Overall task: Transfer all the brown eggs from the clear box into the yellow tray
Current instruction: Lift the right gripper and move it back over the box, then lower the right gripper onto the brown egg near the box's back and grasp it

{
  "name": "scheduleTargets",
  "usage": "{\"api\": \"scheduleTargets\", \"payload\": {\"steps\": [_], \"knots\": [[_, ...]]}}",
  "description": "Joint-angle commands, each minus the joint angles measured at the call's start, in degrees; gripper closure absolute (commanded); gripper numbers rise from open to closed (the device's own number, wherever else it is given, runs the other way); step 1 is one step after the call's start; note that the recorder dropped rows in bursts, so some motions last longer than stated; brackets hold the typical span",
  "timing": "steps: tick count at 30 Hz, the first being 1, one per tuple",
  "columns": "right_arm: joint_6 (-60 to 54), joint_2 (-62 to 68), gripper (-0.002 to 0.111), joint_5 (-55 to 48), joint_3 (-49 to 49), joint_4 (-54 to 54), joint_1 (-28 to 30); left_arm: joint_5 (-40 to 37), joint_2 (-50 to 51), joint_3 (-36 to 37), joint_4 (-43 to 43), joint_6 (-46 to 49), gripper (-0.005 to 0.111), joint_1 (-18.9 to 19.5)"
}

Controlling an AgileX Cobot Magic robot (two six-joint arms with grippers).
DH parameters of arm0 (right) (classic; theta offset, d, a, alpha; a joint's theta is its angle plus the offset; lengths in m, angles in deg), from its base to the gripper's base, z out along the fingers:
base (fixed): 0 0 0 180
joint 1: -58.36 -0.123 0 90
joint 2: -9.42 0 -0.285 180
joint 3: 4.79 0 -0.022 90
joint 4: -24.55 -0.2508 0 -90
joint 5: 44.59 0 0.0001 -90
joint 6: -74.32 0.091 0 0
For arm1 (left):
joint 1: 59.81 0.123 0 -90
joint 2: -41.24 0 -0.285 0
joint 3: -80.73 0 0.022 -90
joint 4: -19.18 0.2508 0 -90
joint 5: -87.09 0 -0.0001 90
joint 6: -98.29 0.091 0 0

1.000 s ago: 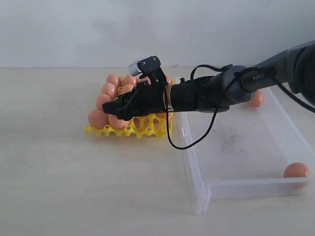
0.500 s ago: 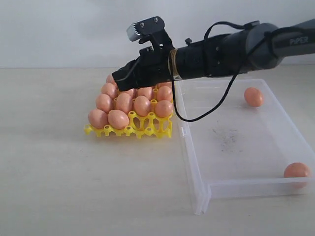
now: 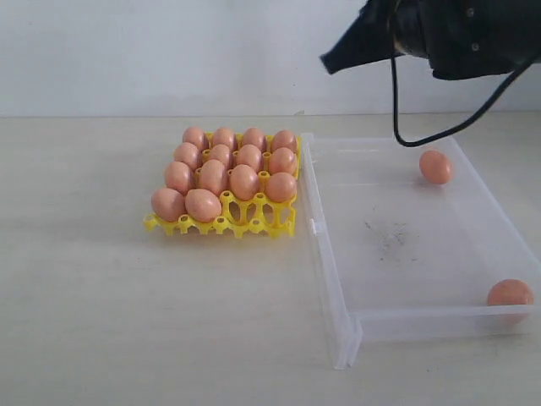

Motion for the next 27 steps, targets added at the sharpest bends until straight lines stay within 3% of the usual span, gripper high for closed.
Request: {"api": "scheduleTargets", "payload": {"steps": [1,5,7,11,13,16,18,19,20,21,25,27], "knots": [[-23.31,-0.52,0.109,-7.19,-0.73,-17.70,2.15,0.92,-0.15,-0.18,-0.51,-0.42,0.103,-0.33],[-33.51,-0.26,0.109,-1.12,-0.73,-37.65,8.72,0.92,-0.15,-0.18,-0.51,-0.42,0.103,-0.33],[-43.83,0.39,0.109,-1.26,-0.10,-48.93,12.23,0.92,-0.15,-0.18,-0.51,-0.42,0.103,-0.33],[-76.29,5.89,0.109,-17.53,7.16,-79.93,17.51,0.92,-0.15,-0.18,-0.51,-0.42,0.103,-0.33],[-78.74,10.21,0.109,-23.58,11.71,-85.29,18.27,0.92,-0.15,-0.18,-0.51,-0.42,0.103,-0.33],[-79.47,14.53,0.104,-24.86,15.66,-85.18,18.12,0.92,-0.15,-0.18,-0.51,-0.42,0.103,-0.33],[-80.69,17.39,0.084,-24.86,17.60,-84.77,18.12,0.92,-0.15,-0.18,-0.51,-0.42,0.103,-0.33],[-80.70,19.10,0.062,-23.73,18.68,-83.62,18.12,0.92,-0.15,-0.18,-0.51,-0.42,0.103,-0.33],[-78.85,20.20,0.047,-22.30,19.13,-83.06,18.12,0.92,-0.15,-0.18,-0.51,-0.42,0.103,-0.33],[-77.29,21.22,0.040,-20.64,19.82,-82.83,18.12,0.92,-0.15,-0.18,-0.51,-0.42,0.103,-0.33],[-77.77,24.25,0.057,-14.75,20.65,-82.54,18.12,0.92,-0.15,-0.18,-0.51,-0.42,0.103,-0.33],[-77.89,25.28,0.057,-13.91,21.54,-81.07,18.12,0.92,-0.15,-0.18,-0.51,-0.42,0.103,-0.33]]}}
